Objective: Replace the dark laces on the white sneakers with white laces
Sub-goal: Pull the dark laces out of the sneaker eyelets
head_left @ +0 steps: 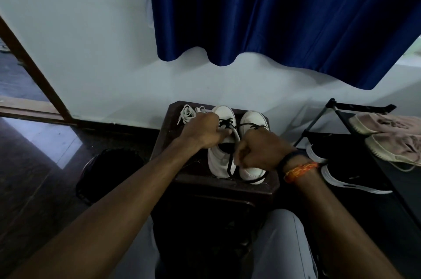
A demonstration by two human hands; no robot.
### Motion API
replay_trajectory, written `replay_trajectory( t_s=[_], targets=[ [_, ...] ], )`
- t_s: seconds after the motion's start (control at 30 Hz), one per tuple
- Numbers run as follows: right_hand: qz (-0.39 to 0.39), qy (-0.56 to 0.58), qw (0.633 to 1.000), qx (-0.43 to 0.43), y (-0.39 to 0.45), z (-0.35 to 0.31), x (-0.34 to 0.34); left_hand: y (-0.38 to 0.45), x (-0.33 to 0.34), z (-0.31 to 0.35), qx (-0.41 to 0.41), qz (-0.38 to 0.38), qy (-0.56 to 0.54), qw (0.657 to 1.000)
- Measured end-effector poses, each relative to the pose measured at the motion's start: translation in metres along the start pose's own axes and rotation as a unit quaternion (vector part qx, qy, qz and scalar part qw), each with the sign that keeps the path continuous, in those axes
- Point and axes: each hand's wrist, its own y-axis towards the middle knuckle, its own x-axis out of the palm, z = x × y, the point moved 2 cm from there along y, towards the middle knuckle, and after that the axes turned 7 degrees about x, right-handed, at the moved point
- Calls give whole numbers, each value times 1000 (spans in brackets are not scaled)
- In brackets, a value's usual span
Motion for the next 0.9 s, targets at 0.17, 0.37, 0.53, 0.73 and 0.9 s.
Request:
replay_trajectory(
  t_s=[0.17, 0.37, 0.53, 0.73, 0.9],
  targets=[
    [126, 5, 991, 55, 18, 3, 31, 1, 9, 3, 20, 63, 15, 998],
    [169, -1, 985, 43, 16, 5, 45, 1, 15, 3, 57, 113, 33, 991],
    [282, 69, 956, 37, 25, 9, 11, 2, 19, -8, 86, 141, 37, 986],
    [258, 38, 965, -38, 56, -6, 17, -8, 26, -17, 137, 198, 47, 969],
    [281, 49, 958, -17, 60, -1, 17, -18, 26, -31, 154, 243, 62, 956]
  ],
)
